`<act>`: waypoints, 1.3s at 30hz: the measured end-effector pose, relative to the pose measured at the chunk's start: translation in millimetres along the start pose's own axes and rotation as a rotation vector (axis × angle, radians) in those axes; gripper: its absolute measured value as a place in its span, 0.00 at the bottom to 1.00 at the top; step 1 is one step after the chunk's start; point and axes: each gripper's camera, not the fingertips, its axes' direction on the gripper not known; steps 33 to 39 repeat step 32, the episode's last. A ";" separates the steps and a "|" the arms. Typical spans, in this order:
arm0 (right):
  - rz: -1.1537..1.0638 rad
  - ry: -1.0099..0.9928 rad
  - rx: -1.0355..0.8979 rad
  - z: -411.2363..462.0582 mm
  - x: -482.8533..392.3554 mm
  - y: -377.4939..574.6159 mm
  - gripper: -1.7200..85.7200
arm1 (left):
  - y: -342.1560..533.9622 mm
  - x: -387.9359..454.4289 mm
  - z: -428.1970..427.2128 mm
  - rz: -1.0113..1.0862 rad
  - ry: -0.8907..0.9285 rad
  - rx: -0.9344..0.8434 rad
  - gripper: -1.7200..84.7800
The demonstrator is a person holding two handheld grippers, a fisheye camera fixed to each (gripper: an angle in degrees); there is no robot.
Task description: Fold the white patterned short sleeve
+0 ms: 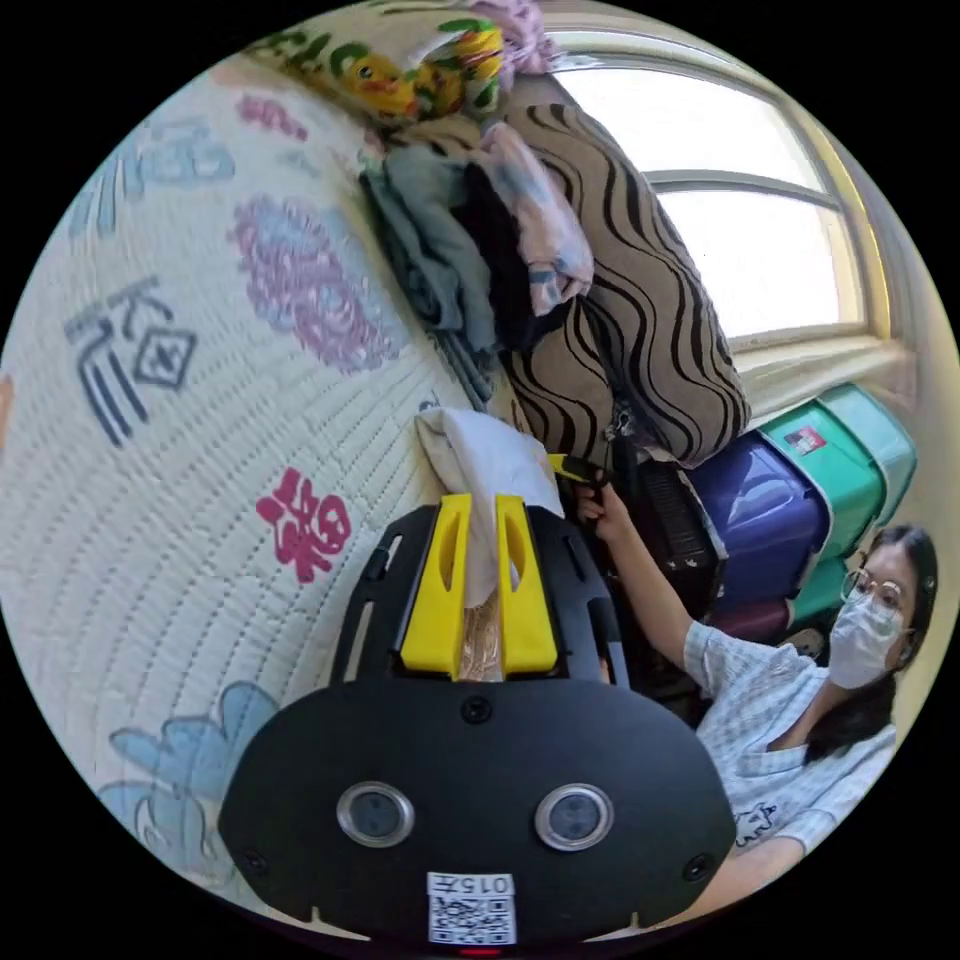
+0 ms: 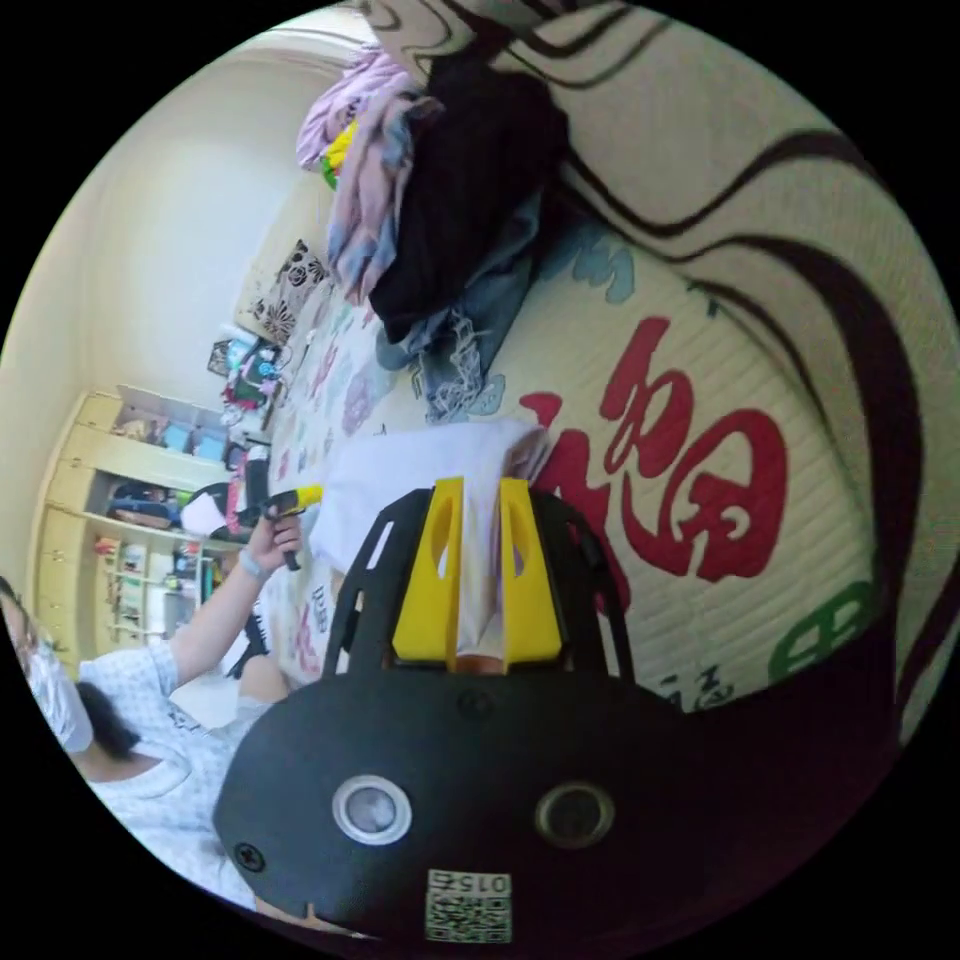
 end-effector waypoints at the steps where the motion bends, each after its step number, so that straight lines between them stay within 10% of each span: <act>1: -0.048 0.052 0.052 0.2 -19.8 10.5 0.10 | 3.6 19.9 -9.9 0.043 -0.021 0.042 0.08; 10: -0.140 0.083 -0.216 145.4 -96.8 86.0 0.02 | 35.9 111.1 54.1 0.097 -0.244 -0.242 0.02; 19: -0.307 0.025 -0.056 206.3 -236.7 226.7 0.01 | 189.4 199.5 -65.5 0.025 0.040 0.064 0.05; 32: -0.451 -0.494 -0.357 423.4 -468.0 413.4 0.03 | 588.8 383.0 -410.1 -0.471 -0.955 0.753 0.11; 39: -0.451 -0.494 -0.357 423.4 -468.0 413.4 0.03 | 588.8 383.0 -410.1 -0.471 -0.955 0.753 0.11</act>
